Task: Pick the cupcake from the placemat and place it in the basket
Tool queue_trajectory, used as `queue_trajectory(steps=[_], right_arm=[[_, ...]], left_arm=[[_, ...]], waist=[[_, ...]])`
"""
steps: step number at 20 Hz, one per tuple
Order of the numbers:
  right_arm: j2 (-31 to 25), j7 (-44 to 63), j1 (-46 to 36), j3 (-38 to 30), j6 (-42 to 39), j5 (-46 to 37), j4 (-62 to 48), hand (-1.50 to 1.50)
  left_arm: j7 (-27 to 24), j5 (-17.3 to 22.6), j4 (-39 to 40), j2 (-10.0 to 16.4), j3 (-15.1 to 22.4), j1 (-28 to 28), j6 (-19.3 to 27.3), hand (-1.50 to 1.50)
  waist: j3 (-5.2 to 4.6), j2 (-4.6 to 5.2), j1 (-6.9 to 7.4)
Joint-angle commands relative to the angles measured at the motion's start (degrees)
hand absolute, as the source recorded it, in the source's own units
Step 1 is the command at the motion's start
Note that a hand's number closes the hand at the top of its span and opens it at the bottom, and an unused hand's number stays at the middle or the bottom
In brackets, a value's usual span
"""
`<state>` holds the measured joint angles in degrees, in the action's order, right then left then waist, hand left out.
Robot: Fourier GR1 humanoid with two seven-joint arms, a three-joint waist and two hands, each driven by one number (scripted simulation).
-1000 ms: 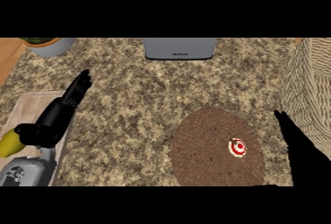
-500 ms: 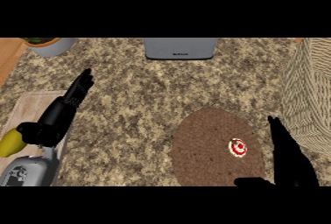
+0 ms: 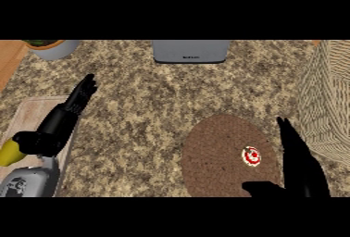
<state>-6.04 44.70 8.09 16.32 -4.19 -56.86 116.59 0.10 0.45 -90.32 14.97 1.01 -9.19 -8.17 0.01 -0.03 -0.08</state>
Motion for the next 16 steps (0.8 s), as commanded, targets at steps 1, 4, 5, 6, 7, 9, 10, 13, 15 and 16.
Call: queue_trajectory(steps=[1, 4, 5, 6, 7, 9, 10, 13, 15, 16], right_arm=[[2.1, 1.9, -0.8, 1.8, -1.5, -0.9, 1.6, -1.5], [-1.4, -1.2, 7.3, 2.2, -0.9, -0.9, 4.5, -1.5], [1.9, 3.0, -2.2, 0.7, -3.3, -2.0, -1.3, -1.5], [4.7, 5.0, 1.6, 8.3, 0.2, -7.8, -1.6, -1.5], [3.0, 4.9, -1.6, 2.7, -3.6, -3.9, -0.7, -1.5], [1.1, 3.1, -1.9, -0.4, -4.4, -2.4, -2.5, -1.5], [1.9, 3.1, -1.3, 1.9, -2.9, -4.5, -4.4, -1.5], [2.3, 1.4, -3.5, -0.3, -1.3, -3.8, -8.4, -1.5], [3.3, 2.8, -0.9, 3.7, -1.4, -6.2, -5.6, -1.5], [2.7, -0.4, -2.8, 0.7, 0.7, -4.7, -11.2, -1.5]], left_arm=[[0.8, 1.1, -1.0, 1.2, -2.9, 0.2, -3.0, 0.0], [2.5, -1.9, 0.2, -1.3, -0.6, -2.3, -0.7, 0.0], [0.8, -1.8, -2.5, -2.5, -0.3, 1.3, -0.8, 0.0], [3.1, -1.9, -0.6, -1.8, -0.8, -1.9, -0.6, 0.0], [3.3, -2.1, -0.4, -2.9, -0.6, -2.7, -0.7, 0.0], [3.7, -0.6, -2.9, -1.3, -2.4, -0.8, -2.4, 0.0], [-0.2, -1.5, 0.2, -1.9, -2.6, 0.4, -2.2, 0.0], [3.5, 0.1, -4.5, -1.0, -3.9, 0.3, -3.9, 0.0], [-2.7, -3.6, 2.5, -3.4, -2.4, -0.3, -2.4, 0.0], [0.0, -3.4, 0.9, -3.9, -2.6, -1.3, -1.7, 0.0]], waist=[[-0.01, -0.02, 0.03], [0.0, -0.04, -0.32], [-0.01, 0.0, 0.12], [-0.02, -0.01, -0.03], [-0.01, 0.01, -0.03], [-0.01, 0.01, 0.09], [-0.01, 0.02, 0.05], [-0.01, 0.02, 0.14], [-0.02, 0.02, -0.07], [-0.01, 0.03, 0.0]])
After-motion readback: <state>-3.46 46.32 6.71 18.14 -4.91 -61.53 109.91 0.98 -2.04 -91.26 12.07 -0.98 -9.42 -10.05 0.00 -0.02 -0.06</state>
